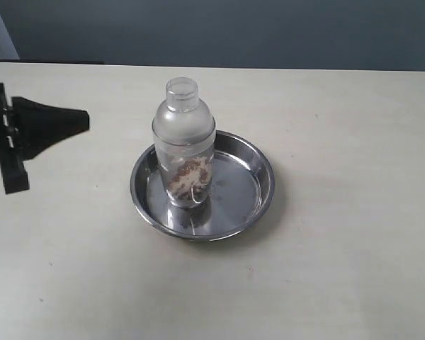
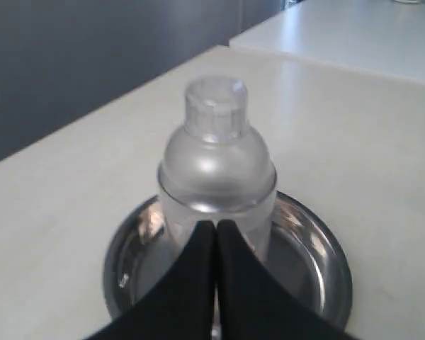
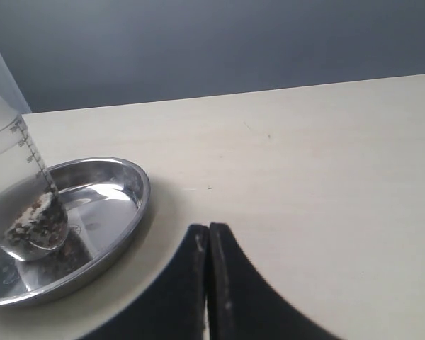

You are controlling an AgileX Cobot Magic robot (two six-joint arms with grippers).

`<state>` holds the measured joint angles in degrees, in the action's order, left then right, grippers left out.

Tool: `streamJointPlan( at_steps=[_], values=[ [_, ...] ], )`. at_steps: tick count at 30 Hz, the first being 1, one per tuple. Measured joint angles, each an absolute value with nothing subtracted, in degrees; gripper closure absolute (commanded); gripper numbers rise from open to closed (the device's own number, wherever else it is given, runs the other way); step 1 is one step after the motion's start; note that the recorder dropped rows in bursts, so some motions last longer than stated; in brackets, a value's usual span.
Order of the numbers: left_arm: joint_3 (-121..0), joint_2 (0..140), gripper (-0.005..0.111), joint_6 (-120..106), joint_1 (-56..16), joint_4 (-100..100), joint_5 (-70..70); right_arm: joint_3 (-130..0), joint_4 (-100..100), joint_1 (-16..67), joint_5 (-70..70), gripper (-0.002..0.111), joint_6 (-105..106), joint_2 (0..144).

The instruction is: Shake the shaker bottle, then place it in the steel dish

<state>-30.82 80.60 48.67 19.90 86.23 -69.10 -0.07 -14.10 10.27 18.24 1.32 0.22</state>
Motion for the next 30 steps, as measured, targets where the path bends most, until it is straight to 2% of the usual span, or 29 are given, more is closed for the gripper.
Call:
streamJointPlan(
  at_steps=[8,15,24,26,30],
  values=[
    [-30.82,55.47,0.106,70.55,29.73,84.13,-69.22,-0.07,-14.10,10.27,18.24,0.109,1.32,0.22],
    [-28.88,40.64,0.106,91.87,29.98,90.27,-64.42,-0.07,-14.10,10.27,18.24,0.109,1.32,0.22],
    [-28.76,32.45,0.106,93.32,29.98,87.35,-65.32,-0.07,-14.10,10.27,18.24,0.109,1.32,0.22],
    [-28.98,32.32,0.106,93.32,28.29,86.96,-63.23,-0.07,-14.10,10.27,18.24,0.109,1.32,0.22],
    [-29.15,31.18,0.106,91.98,16.99,84.27,-44.19,-0.07,-14.10,10.27,18.24,0.109,1.42,0.22]
  ],
)
